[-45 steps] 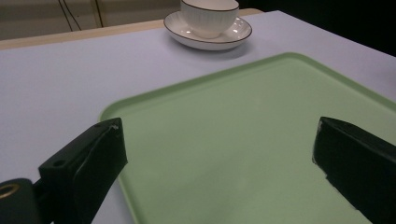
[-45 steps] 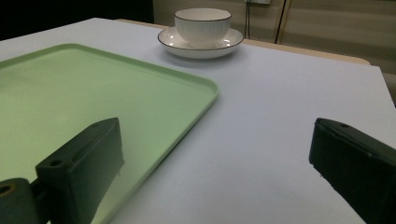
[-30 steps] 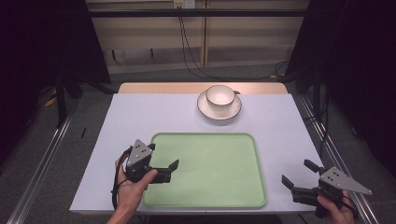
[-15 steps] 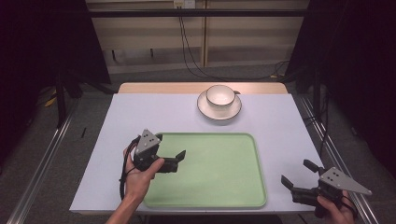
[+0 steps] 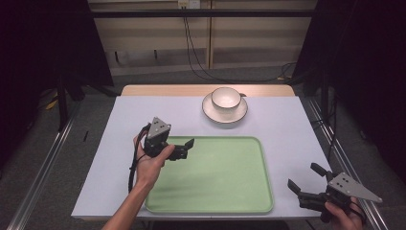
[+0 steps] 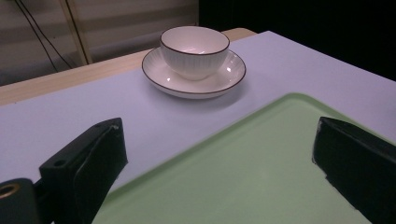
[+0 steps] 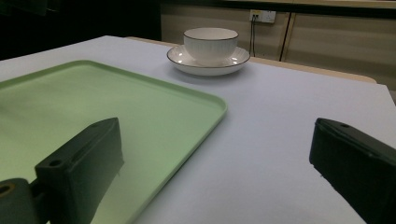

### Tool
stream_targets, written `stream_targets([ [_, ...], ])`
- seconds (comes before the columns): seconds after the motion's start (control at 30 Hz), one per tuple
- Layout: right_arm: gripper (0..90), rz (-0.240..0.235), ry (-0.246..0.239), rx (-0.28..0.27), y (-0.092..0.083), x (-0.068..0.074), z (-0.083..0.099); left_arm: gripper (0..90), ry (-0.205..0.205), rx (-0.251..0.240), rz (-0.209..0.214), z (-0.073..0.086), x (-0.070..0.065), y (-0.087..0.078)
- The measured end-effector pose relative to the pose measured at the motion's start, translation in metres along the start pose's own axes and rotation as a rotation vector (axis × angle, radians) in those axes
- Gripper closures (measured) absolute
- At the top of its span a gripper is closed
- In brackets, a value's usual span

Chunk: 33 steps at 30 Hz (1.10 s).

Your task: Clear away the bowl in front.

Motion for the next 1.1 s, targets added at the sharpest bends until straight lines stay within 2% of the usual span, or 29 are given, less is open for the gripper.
stream_targets([
  [0.13,2.2,0.008,0.002,-0.006,0.0,-0.001,-0.001,3.0,-0.001,0.0,0.002,-0.004,0.003,0.01],
  [0.23,1.8,0.008,-0.001,-0.017,0.0,0.0,-0.001,3.3,0.018,0.027,0.007,-0.003,0.005,0.016],
  [0.37,1.7,0.006,-0.003,-0.015,0.0,0.001,-0.001,3.3,0.016,0.03,0.016,-0.009,0.008,0.026],
  [0.5,1.8,0.005,0.0,-0.018,0.0,0.001,-0.001,3.2,0.055,0.055,0.002,-0.016,0.012,0.036],
  [0.7,1.7,0.003,-0.002,-0.022,0.0,0.0,-0.002,3.9,0.047,0.063,0.036,-0.026,0.017,0.052],
  [0.8,1.7,0.001,-0.001,-0.023,-0.001,0.0,-0.002,3.9,0.061,0.062,0.026,-0.031,0.021,0.06],
  [1.1,1.8,0.001,-0.011,-0.02,0.0,0.0,-0.001,3.9,0.056,0.067,0.02,-0.046,0.03,0.077],
])
Point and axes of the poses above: each handheld gripper's, and its own axes: y roughly forward along the jaws, z roughly out of its underside, x roughly to its left, the point moved 9 cm from there along y, roughly forward along the jaws, and after that the axes turned 9 degrees about z, right-handed, at the moved point
